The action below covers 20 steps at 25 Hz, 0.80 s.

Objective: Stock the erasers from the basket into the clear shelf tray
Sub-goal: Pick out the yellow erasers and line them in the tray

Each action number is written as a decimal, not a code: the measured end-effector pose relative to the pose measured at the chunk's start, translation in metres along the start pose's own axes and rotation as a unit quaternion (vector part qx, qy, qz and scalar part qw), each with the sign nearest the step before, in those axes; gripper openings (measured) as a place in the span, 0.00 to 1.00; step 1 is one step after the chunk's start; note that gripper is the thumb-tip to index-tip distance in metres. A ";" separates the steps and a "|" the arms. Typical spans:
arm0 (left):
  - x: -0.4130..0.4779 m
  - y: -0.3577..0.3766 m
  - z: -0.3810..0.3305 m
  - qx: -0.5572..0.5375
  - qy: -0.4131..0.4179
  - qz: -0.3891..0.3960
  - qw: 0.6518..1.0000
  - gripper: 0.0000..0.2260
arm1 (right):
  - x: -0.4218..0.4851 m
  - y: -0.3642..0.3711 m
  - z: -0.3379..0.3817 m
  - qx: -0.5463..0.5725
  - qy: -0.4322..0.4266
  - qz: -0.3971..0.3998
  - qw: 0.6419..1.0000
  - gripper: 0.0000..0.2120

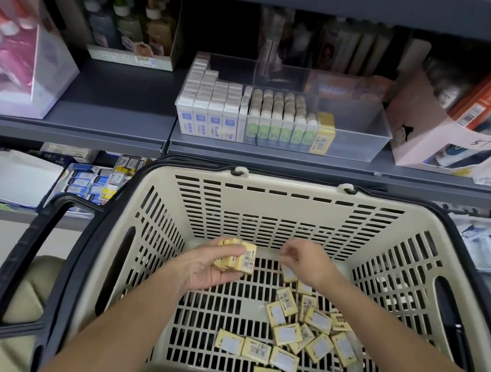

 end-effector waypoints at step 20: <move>-0.051 0.071 -0.064 0.106 0.110 0.031 0.988 0.24 | -0.033 -0.015 0.042 0.107 -0.094 0.036 0.989 0.10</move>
Point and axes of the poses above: each hand's wrist, its own x-axis towards the middle knuckle, its own y-axis out of the palm, z = x × y, the point moved 10 cm from there along x, towards the middle knuckle, and after that the axes turned 2 degrees about -z, right-handed, at the moved point
